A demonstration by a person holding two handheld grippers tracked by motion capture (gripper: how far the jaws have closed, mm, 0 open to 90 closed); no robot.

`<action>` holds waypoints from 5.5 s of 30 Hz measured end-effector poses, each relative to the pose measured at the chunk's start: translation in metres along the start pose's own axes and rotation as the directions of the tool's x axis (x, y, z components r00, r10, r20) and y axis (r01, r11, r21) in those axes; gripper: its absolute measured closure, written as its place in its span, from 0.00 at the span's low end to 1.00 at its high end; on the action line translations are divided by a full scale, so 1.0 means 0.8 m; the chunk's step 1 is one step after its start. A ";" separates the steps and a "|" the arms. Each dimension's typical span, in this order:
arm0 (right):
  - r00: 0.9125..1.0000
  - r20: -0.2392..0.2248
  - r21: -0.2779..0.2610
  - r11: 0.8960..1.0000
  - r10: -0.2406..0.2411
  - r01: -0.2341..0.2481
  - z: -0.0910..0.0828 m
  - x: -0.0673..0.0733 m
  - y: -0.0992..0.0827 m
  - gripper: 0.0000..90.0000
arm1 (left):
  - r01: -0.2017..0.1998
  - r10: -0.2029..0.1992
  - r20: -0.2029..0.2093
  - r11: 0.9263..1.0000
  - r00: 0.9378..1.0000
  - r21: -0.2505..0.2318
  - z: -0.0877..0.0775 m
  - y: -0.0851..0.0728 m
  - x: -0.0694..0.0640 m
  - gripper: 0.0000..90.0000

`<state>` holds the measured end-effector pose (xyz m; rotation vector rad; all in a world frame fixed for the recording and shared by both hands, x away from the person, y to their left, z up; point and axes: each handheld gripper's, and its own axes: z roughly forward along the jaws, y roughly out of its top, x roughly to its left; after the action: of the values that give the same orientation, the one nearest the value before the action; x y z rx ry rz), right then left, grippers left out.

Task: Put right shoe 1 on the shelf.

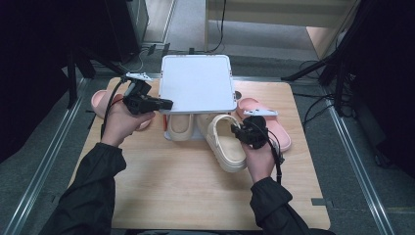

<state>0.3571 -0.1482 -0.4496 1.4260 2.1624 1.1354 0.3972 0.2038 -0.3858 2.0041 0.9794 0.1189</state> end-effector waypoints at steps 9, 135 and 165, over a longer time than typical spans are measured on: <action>0.999 0.049 0.014 1.000 -0.010 0.009 0.030 0.014 -0.005 0.86 | 0.000 0.000 0.001 1.000 1.000 -0.004 0.000 0.000 0.000 0.93; 0.968 -0.180 0.074 0.979 -0.176 0.191 0.067 0.049 -0.036 1.00 | -0.013 0.013 -0.026 1.000 1.000 -0.019 0.003 -0.001 -0.007 0.93; 0.933 -0.326 0.020 0.986 -0.152 0.168 0.011 0.027 -0.045 0.72 | -0.007 0.005 -0.051 0.999 0.999 -0.032 -0.028 -0.006 -0.014 0.50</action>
<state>0.3305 -0.1325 -0.4787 1.1170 2.4901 1.3421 0.3772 0.2130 -0.3727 1.9836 0.9975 0.1883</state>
